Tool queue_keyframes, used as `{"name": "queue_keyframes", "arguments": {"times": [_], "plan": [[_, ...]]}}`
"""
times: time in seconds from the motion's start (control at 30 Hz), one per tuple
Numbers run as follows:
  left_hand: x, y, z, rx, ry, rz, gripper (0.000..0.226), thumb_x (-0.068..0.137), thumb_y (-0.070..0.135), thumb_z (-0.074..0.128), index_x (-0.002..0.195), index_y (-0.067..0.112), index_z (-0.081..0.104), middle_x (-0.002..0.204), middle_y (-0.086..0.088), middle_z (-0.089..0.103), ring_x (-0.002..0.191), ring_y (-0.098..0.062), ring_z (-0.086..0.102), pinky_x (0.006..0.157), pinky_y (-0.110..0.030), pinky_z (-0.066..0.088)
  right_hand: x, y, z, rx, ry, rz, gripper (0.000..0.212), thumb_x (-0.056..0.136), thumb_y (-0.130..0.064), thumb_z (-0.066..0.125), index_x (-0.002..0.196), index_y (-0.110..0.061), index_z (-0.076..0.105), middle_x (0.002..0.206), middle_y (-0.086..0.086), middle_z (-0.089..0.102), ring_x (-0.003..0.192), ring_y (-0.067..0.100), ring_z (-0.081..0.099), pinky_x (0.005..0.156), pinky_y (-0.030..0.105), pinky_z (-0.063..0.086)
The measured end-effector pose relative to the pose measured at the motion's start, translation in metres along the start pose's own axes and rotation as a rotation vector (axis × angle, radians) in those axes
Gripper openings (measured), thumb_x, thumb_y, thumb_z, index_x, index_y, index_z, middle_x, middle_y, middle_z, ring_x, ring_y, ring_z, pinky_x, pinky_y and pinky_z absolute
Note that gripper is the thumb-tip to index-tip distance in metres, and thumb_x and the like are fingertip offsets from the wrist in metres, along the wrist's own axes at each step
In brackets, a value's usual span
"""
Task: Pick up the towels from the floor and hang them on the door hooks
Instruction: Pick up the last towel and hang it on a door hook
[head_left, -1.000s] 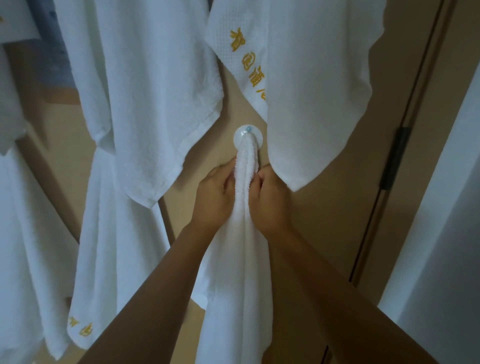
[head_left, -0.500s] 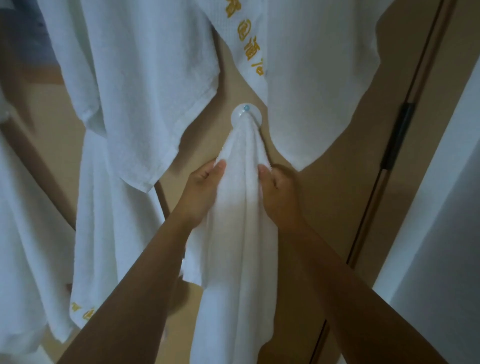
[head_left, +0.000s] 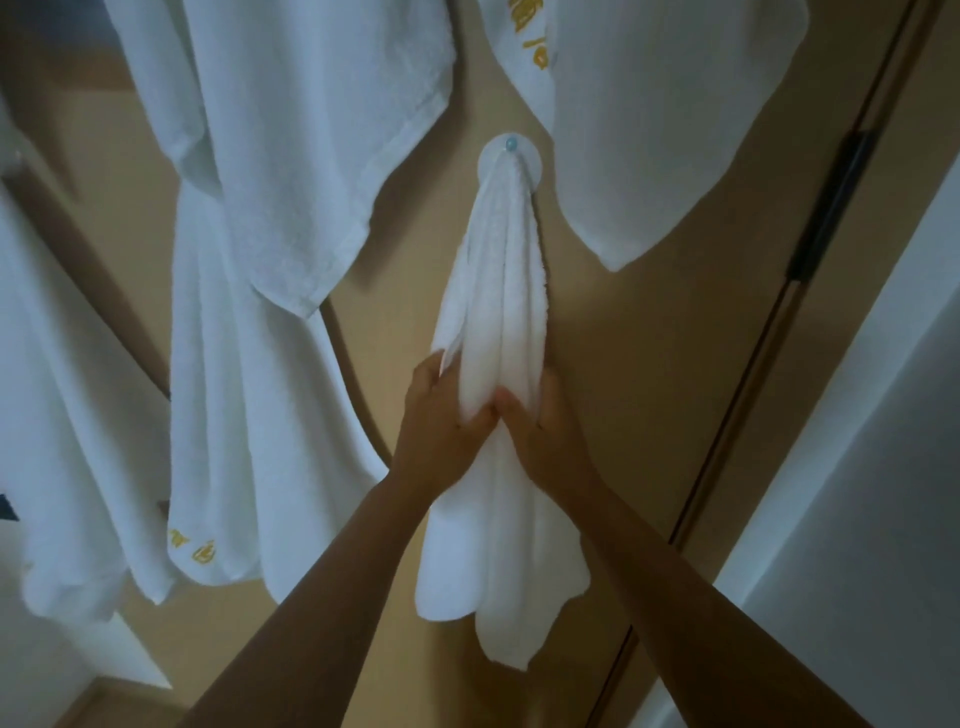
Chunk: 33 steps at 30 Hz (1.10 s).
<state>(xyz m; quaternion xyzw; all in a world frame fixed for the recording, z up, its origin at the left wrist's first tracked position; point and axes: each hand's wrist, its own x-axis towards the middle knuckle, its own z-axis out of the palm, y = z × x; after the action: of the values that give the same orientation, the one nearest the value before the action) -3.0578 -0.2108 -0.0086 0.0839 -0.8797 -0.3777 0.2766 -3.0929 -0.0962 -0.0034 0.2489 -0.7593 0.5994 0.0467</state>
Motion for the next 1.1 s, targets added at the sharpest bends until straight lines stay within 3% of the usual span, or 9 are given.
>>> {"name": "queue_keyframes", "arguments": {"times": [0.1, 0.17, 0.23, 0.3, 0.43, 0.63, 0.73, 0.9, 1.1], "plan": [[-0.001, 0.008, -0.009, -0.231, -0.013, -0.180, 0.030, 0.084, 0.014, 0.059, 0.113, 0.007, 0.059, 0.110, -0.013, 0.060, 0.094, -0.025, 0.058, 0.071, -0.026, 0.045, -0.001, 0.001, -0.002, 0.078, 0.054, 0.054, 0.047, 0.091, -0.015, 0.049, 0.137, -0.012, 0.039, 0.132, 0.003, 0.051, 0.121, 0.017, 0.049, 0.100, 0.026, 0.040], [-0.005, 0.009, -0.021, -0.537, -0.030, -0.336, 0.017, 0.067, 0.017, 0.057, 0.082, 0.011, 0.063, 0.078, -0.008, 0.062, 0.069, -0.023, 0.058, 0.056, -0.025, 0.046, 0.000, 0.000, -0.009, 0.172, 0.097, 0.127, 0.037, 0.088, -0.003, 0.047, 0.124, -0.013, 0.052, 0.108, 0.000, 0.062, 0.102, 0.017, 0.057, 0.084, 0.023, 0.048], [-0.008, 0.008, -0.029, -0.599, -0.061, -0.393, 0.027, 0.060, 0.019, 0.054, 0.083, 0.007, 0.063, 0.076, -0.008, 0.059, 0.064, -0.022, 0.055, 0.058, -0.027, 0.045, 0.002, -0.002, -0.014, 0.245, 0.080, 0.184, 0.030, 0.086, 0.002, 0.046, 0.108, -0.016, 0.057, 0.084, -0.007, 0.061, 0.080, 0.013, 0.057, 0.064, 0.013, 0.048], [-0.005, 0.005, -0.025, -0.459, -0.033, -0.366, 0.036, 0.072, 0.020, 0.061, 0.103, 0.003, 0.063, 0.089, -0.010, 0.060, 0.073, -0.023, 0.058, 0.068, -0.033, 0.050, 0.006, -0.001, -0.014, 0.253, 0.098, 0.222, 0.029, 0.087, 0.001, 0.046, 0.108, -0.015, 0.058, 0.081, -0.007, 0.059, 0.073, 0.008, 0.055, 0.055, 0.006, 0.045], [0.000, -0.011, -0.020, -0.237, 0.086, -0.312, 0.071, 0.060, 0.059, 0.063, 0.113, 0.012, 0.063, 0.112, -0.007, 0.062, 0.104, -0.028, 0.060, 0.093, -0.045, 0.050, 0.011, 0.007, -0.011, 0.192, 0.111, 0.261, 0.036, 0.090, -0.008, 0.048, 0.126, -0.008, 0.054, 0.116, 0.007, 0.061, 0.104, 0.021, 0.057, 0.088, 0.028, 0.047], [-0.012, -0.025, -0.004, 0.293, -0.073, -0.373, 0.091, 0.071, 0.061, 0.065, 0.143, 0.023, 0.025, 0.148, -0.014, 0.021, 0.138, -0.035, 0.022, 0.109, -0.051, 0.028, 0.003, 0.025, -0.014, 0.135, -0.016, 0.290, 0.044, 0.088, -0.014, 0.057, 0.131, -0.011, 0.046, 0.120, 0.005, 0.059, 0.104, 0.019, 0.058, 0.089, 0.034, 0.048], [-0.009, -0.023, -0.003, -0.076, -0.102, -0.400, 0.049, 0.074, 0.034, 0.062, 0.114, 0.006, 0.056, 0.105, -0.015, 0.057, 0.100, -0.030, 0.056, 0.079, -0.034, 0.049, 0.003, 0.028, -0.014, 0.143, -0.084, 0.288, 0.047, 0.082, -0.003, 0.056, 0.128, -0.011, 0.049, 0.110, 0.002, 0.058, 0.098, 0.018, 0.056, 0.081, 0.032, 0.046], [-0.020, -0.020, -0.012, -0.753, -0.199, -0.653, 0.031, 0.047, 0.016, 0.043, 0.073, 0.009, 0.057, 0.072, -0.010, 0.055, 0.069, -0.029, 0.054, 0.067, -0.032, 0.045, 0.005, 0.036, -0.022, 0.366, 0.039, 0.508, 0.016, 0.066, -0.004, 0.050, 0.072, -0.016, 0.059, 0.076, 0.002, 0.059, 0.072, 0.022, 0.055, 0.070, 0.033, 0.045], [-0.006, -0.028, -0.003, -0.726, -0.112, -0.691, 0.049, 0.055, 0.034, 0.053, 0.099, 0.014, 0.060, 0.093, -0.007, 0.062, 0.077, -0.020, 0.057, 0.071, -0.029, 0.045, 0.002, 0.049, -0.022, 0.164, 0.001, 0.477, 0.014, 0.086, -0.012, 0.047, 0.084, -0.015, 0.060, 0.079, -0.003, 0.057, 0.075, 0.015, 0.053, 0.065, 0.027, 0.042]]}}
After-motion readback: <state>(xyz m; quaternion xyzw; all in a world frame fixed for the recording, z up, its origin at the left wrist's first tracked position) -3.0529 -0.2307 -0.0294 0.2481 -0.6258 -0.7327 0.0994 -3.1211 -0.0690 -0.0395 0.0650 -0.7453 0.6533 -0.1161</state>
